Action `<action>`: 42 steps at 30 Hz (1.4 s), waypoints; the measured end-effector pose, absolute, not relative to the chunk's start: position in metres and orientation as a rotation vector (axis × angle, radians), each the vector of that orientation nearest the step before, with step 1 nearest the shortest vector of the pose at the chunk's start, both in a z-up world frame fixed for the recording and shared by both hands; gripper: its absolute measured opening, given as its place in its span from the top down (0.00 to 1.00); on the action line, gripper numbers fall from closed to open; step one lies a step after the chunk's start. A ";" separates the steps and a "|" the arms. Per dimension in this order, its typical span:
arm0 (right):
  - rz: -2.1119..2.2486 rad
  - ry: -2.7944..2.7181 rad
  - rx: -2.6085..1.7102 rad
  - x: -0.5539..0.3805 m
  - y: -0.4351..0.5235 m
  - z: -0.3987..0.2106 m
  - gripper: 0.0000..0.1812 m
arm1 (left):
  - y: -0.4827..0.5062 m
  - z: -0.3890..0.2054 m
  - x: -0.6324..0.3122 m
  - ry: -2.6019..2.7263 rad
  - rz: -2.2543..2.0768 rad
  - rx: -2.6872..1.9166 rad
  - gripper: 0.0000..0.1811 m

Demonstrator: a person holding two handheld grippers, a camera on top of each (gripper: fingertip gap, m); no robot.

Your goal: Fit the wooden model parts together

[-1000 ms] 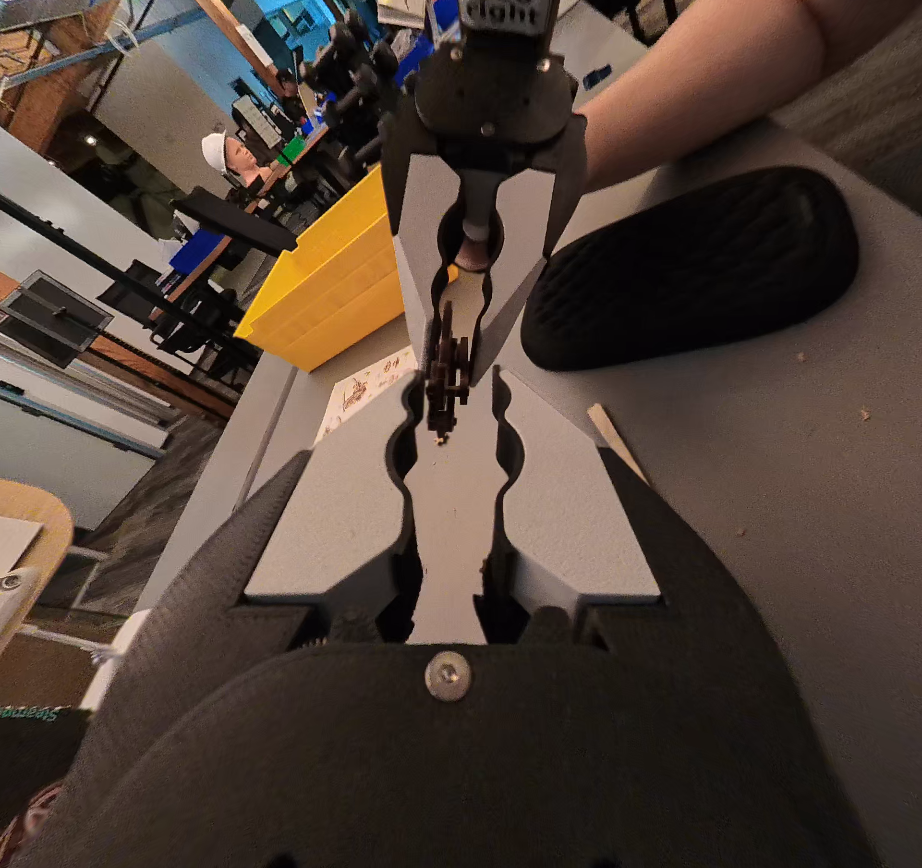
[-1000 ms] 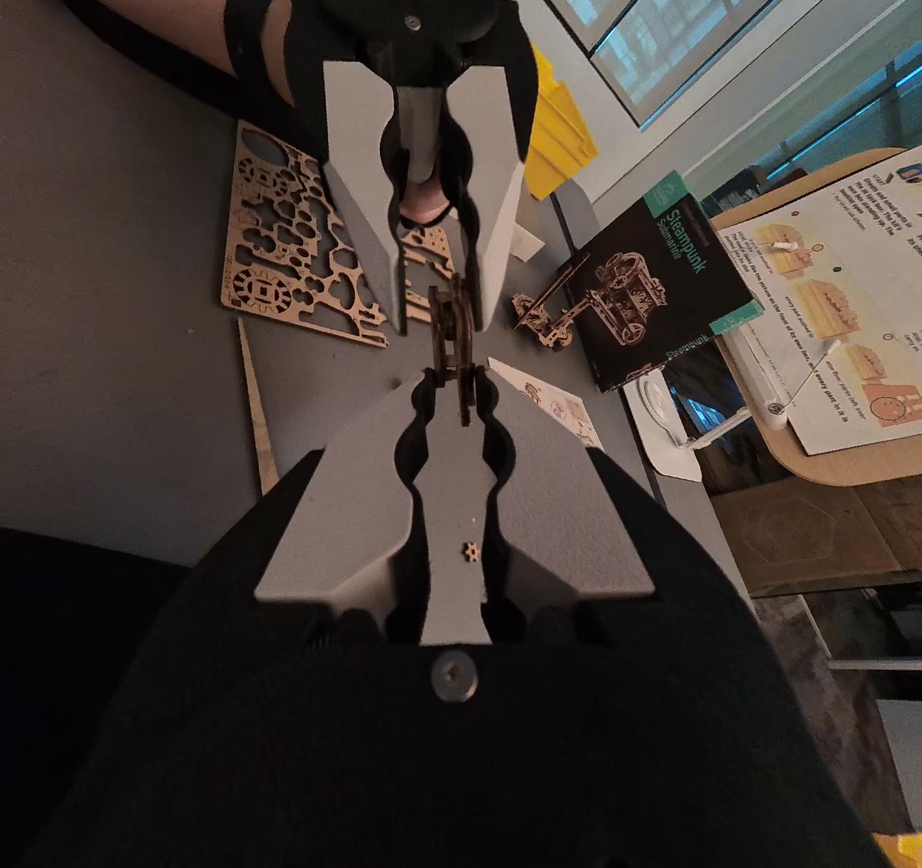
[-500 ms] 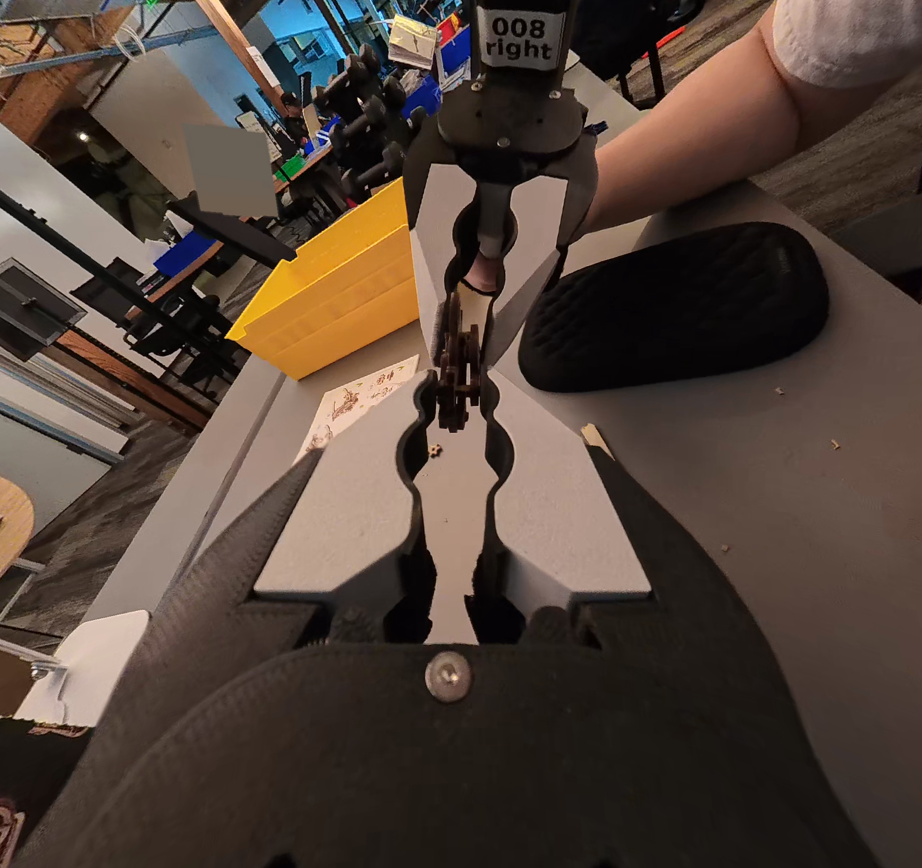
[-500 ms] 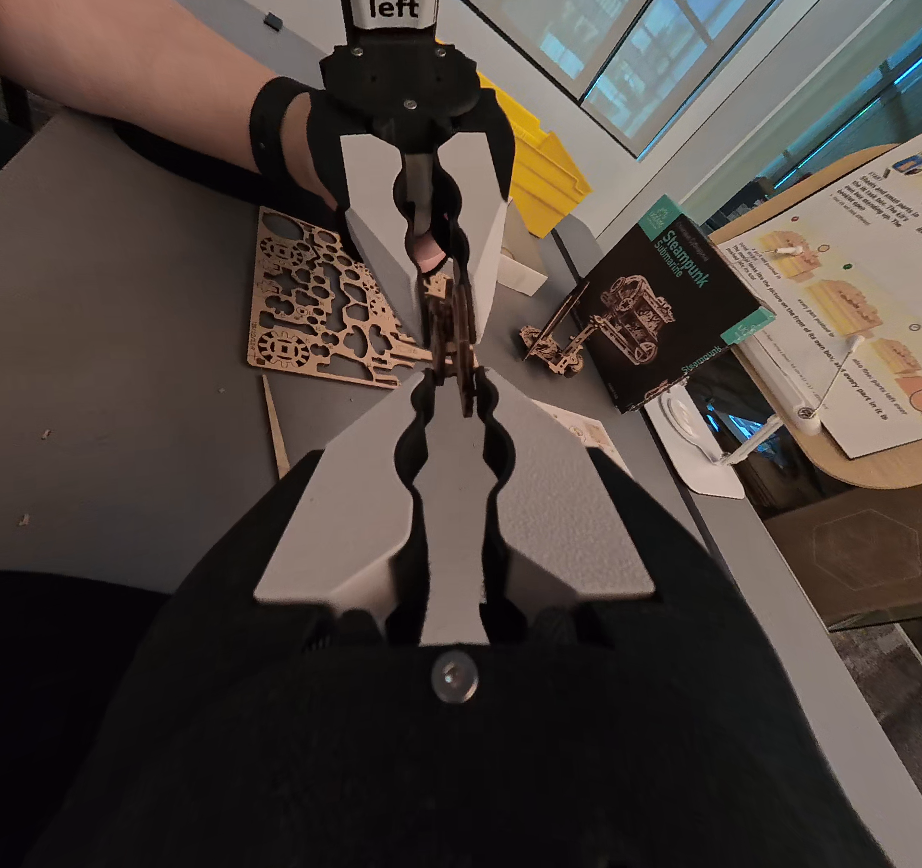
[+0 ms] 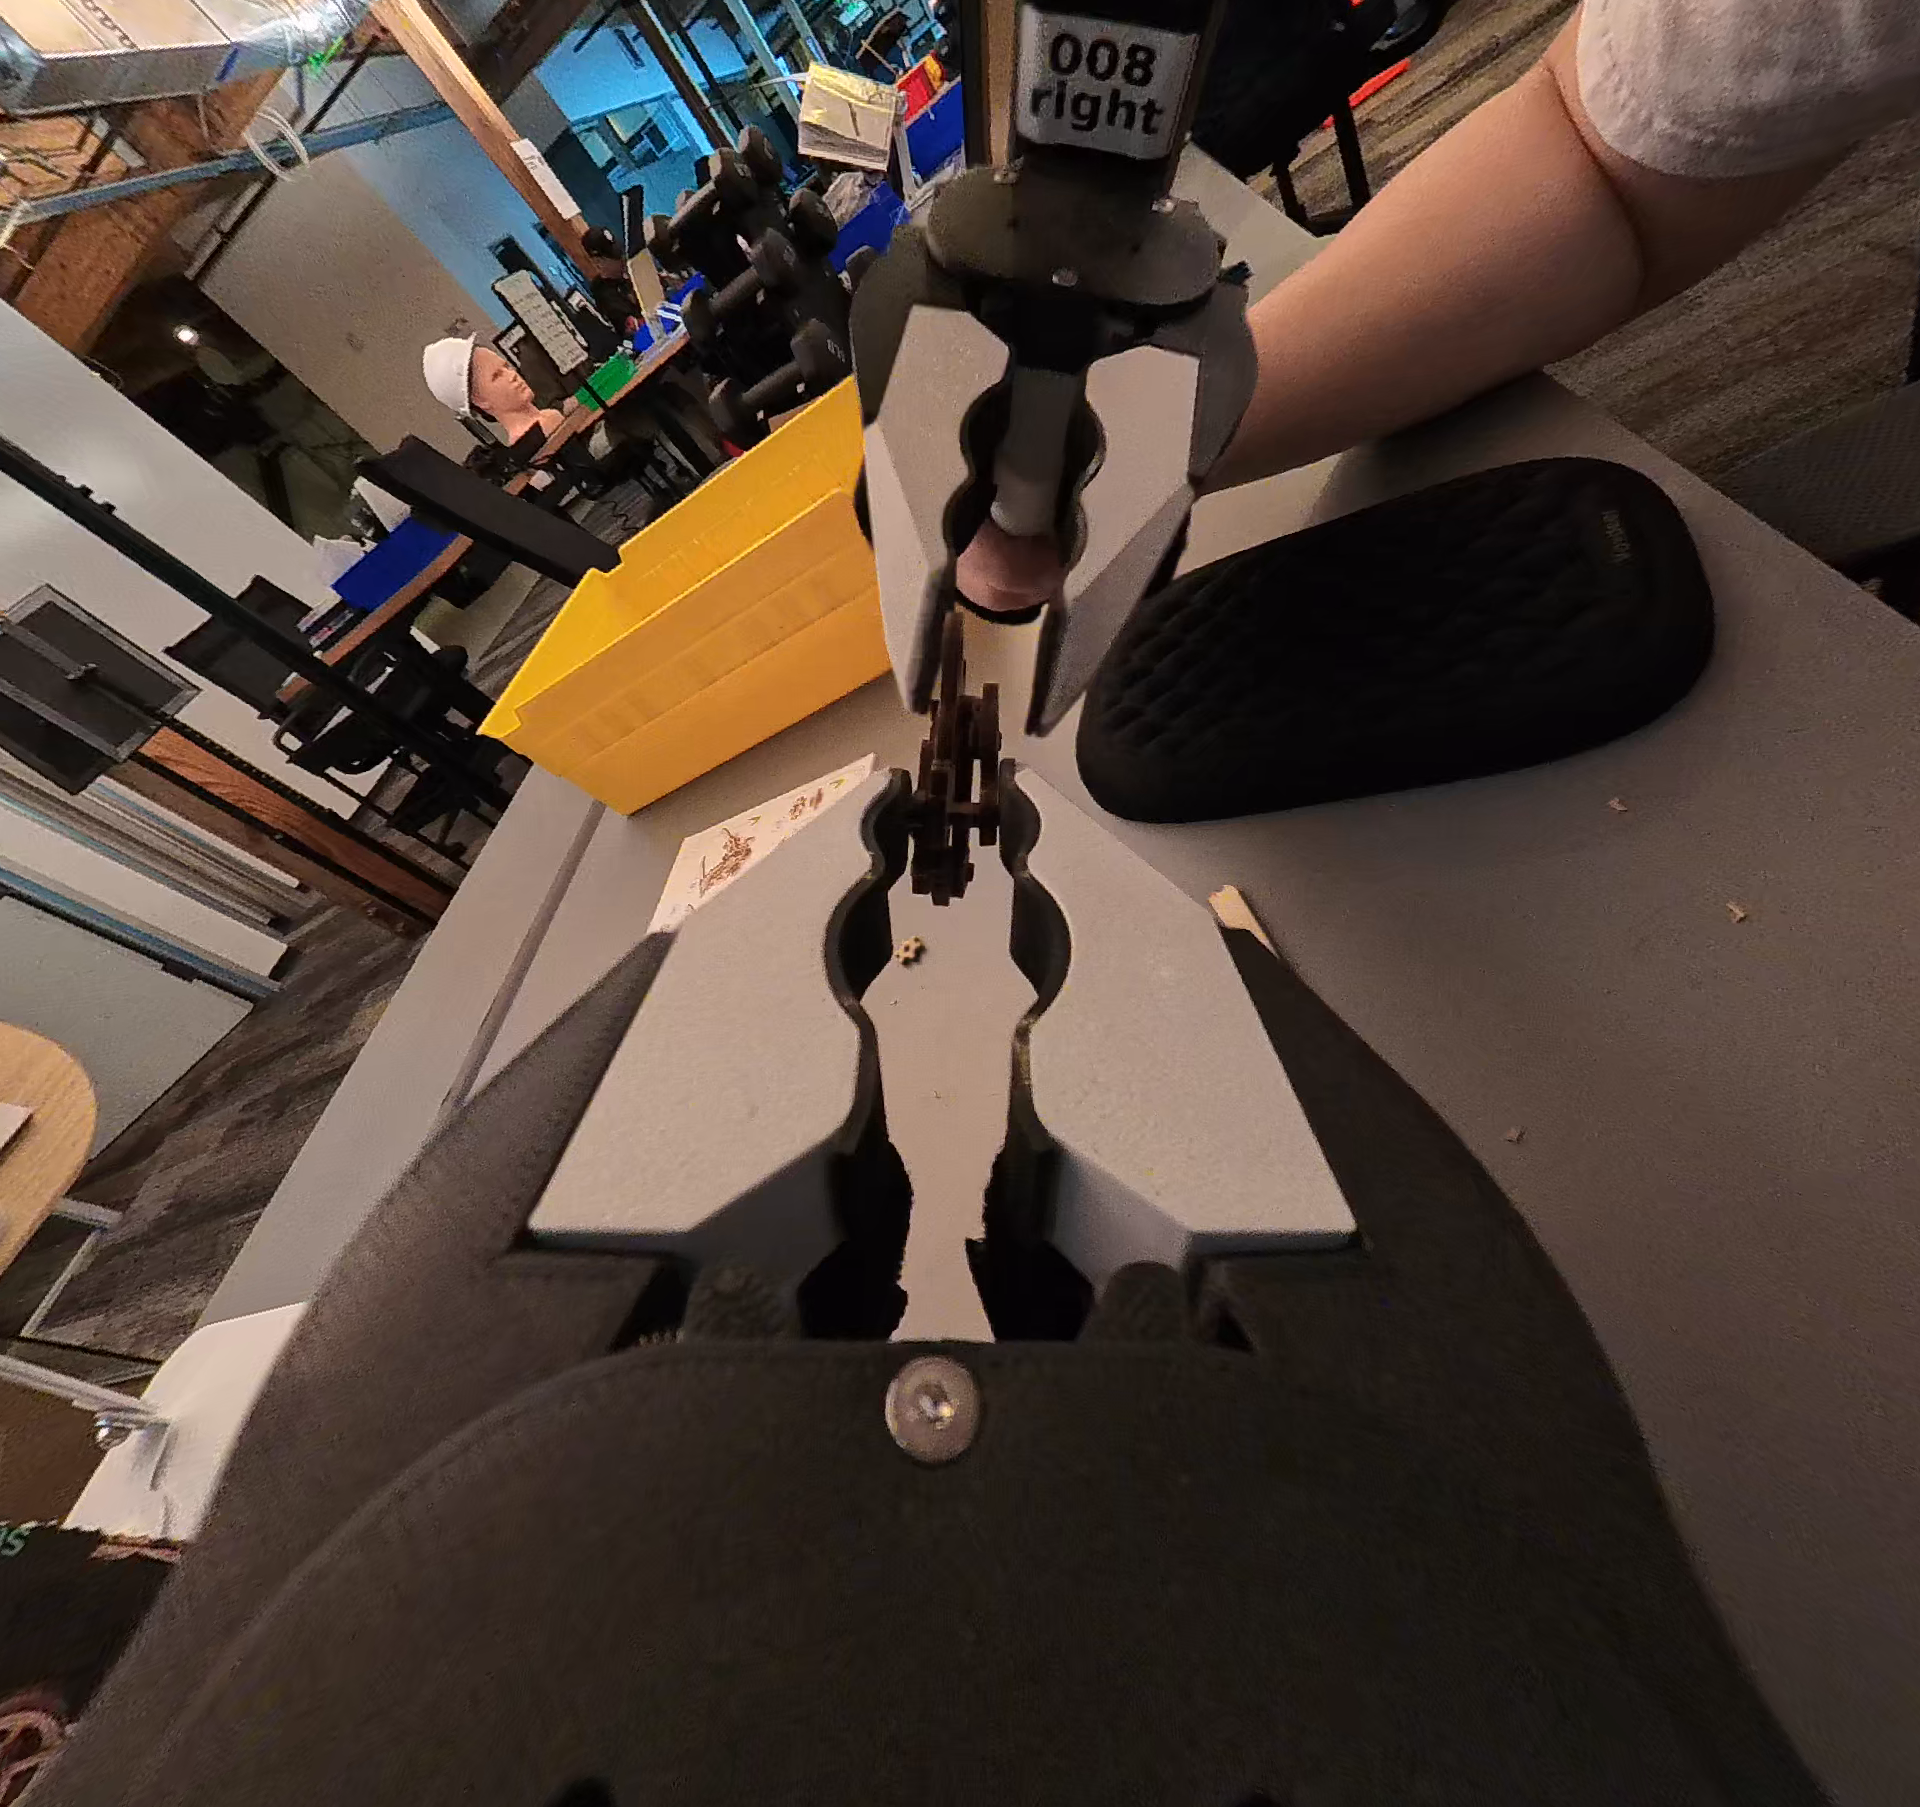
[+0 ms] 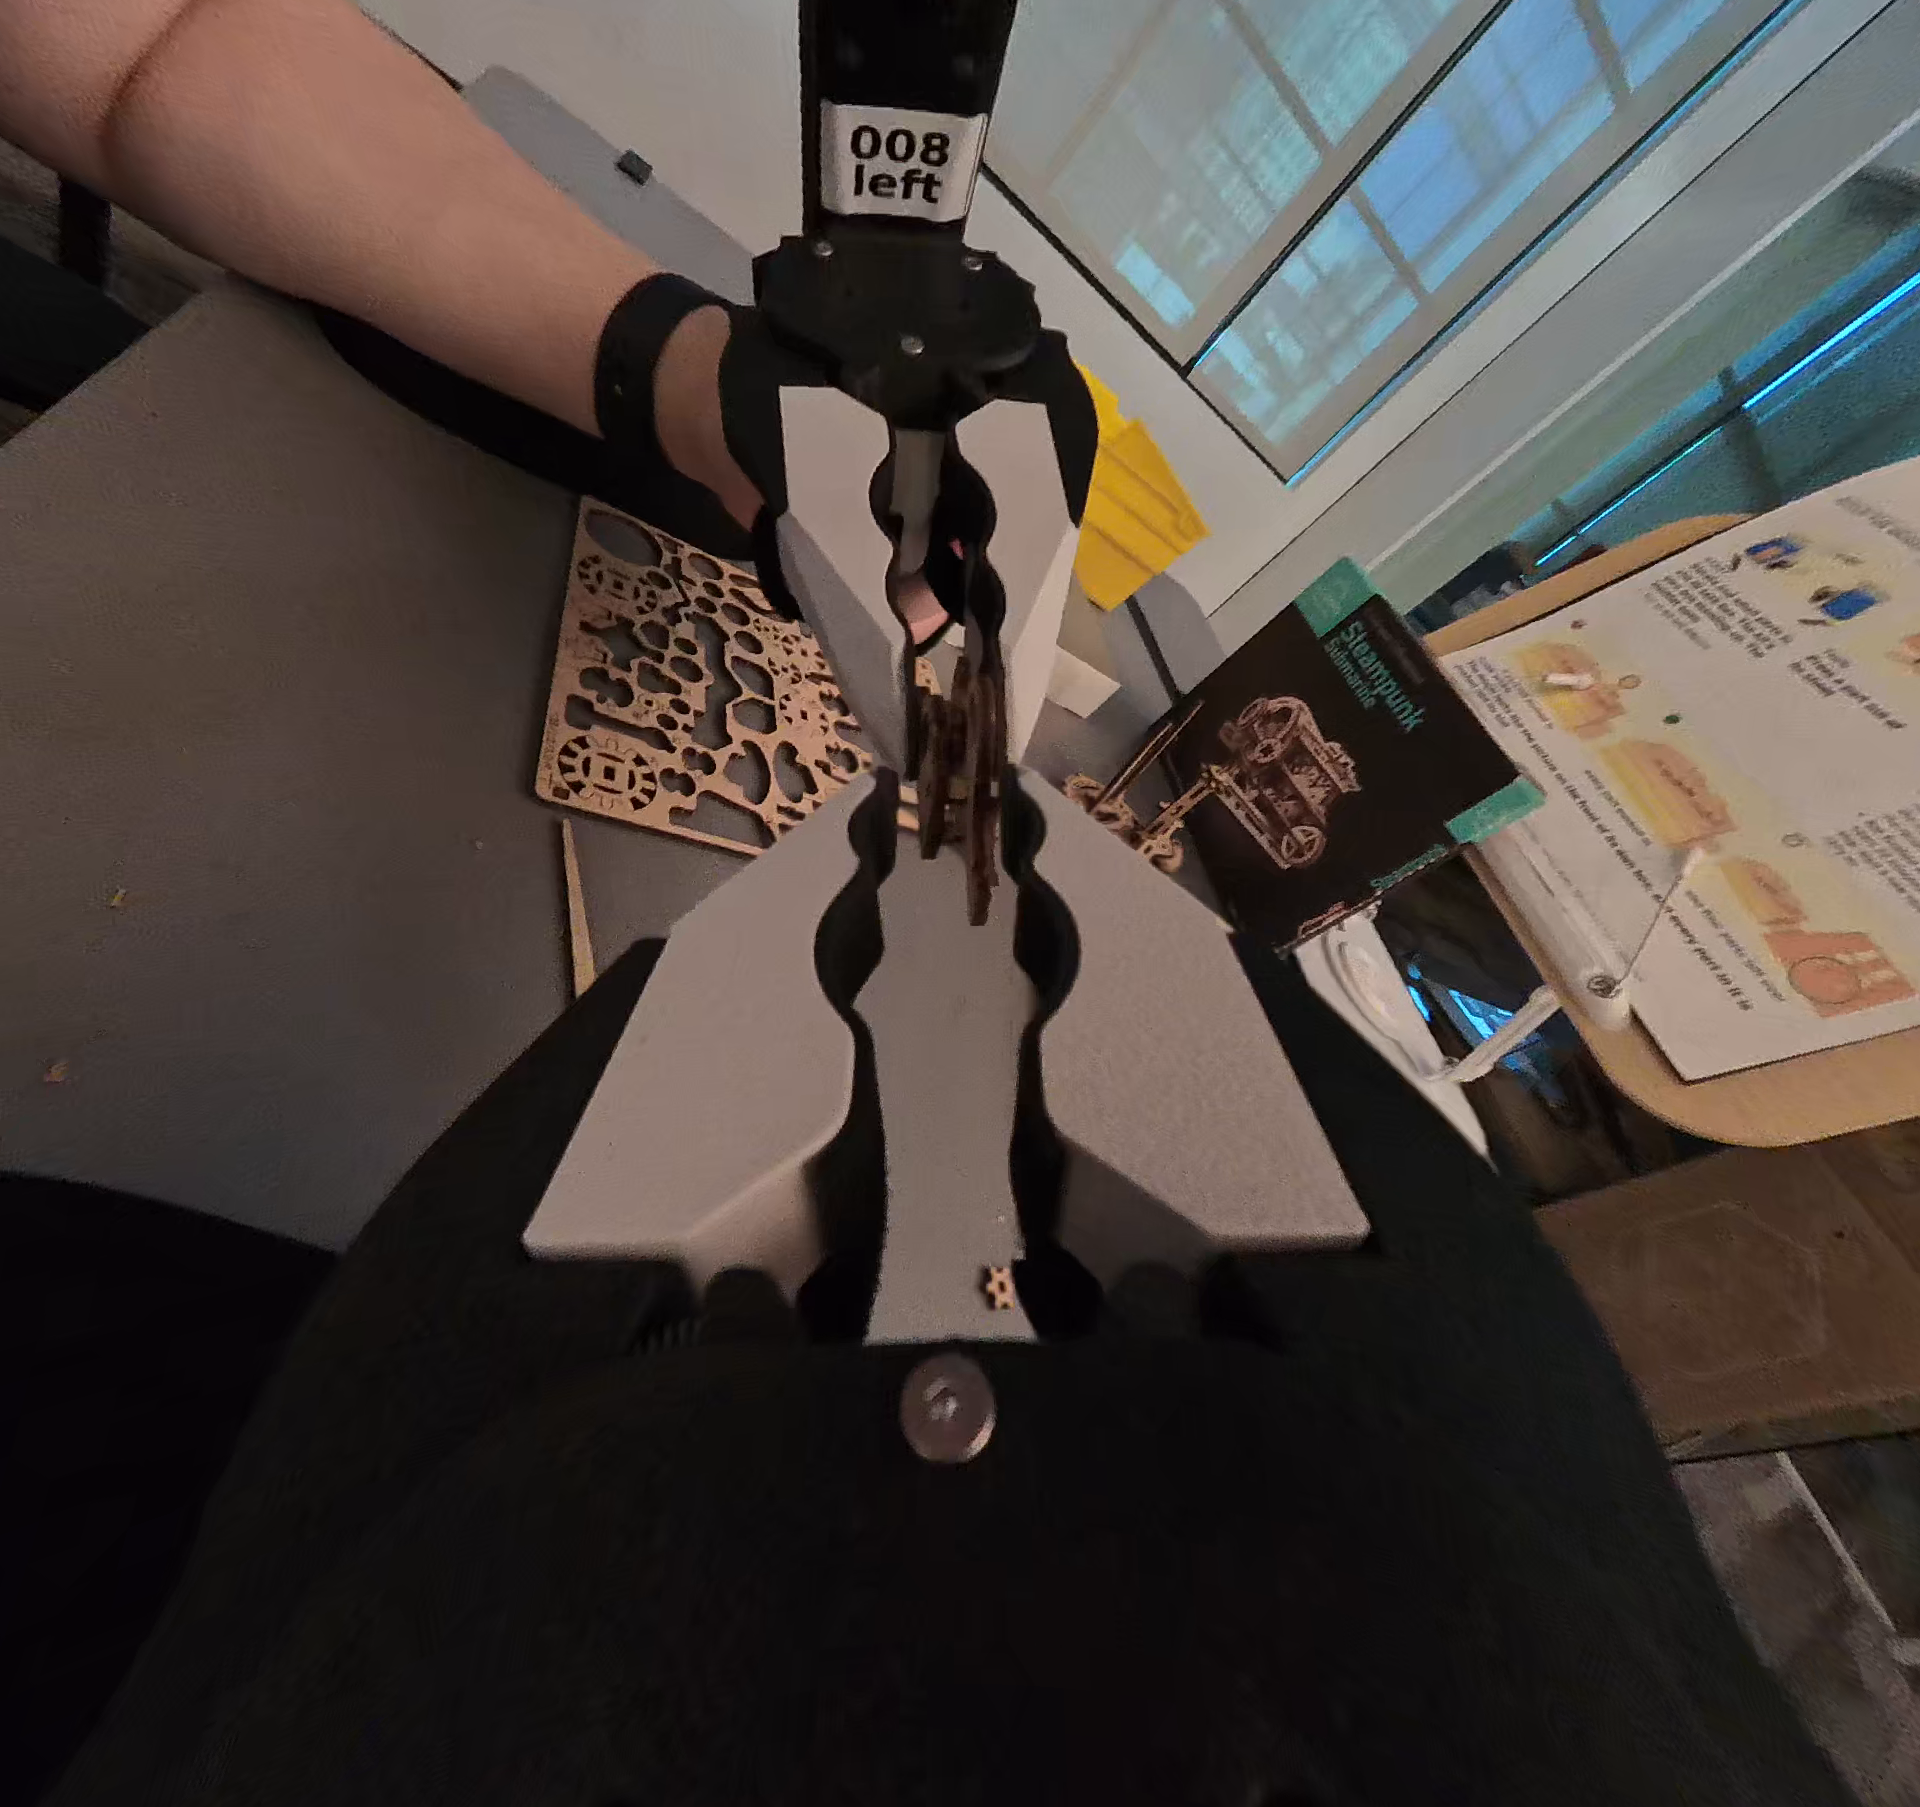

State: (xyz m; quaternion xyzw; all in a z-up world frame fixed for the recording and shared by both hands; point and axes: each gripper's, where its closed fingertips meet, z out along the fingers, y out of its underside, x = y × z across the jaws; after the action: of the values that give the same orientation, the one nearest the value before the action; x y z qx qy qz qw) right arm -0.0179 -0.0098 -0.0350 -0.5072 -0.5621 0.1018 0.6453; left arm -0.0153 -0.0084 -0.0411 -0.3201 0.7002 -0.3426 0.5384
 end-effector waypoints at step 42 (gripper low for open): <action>-0.408 -1.472 -1.010 0.005 0.021 -0.075 0.95 | 0.018 -0.050 -0.013 1.576 -1.044 -1.166 0.83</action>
State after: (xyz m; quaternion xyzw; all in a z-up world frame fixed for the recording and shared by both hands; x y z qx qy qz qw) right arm 0.0053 0.0213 -0.0755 -0.4375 -0.6372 -0.1766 0.6094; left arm -0.0130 0.0180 -0.0498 -0.4703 0.6358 -0.4211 0.4441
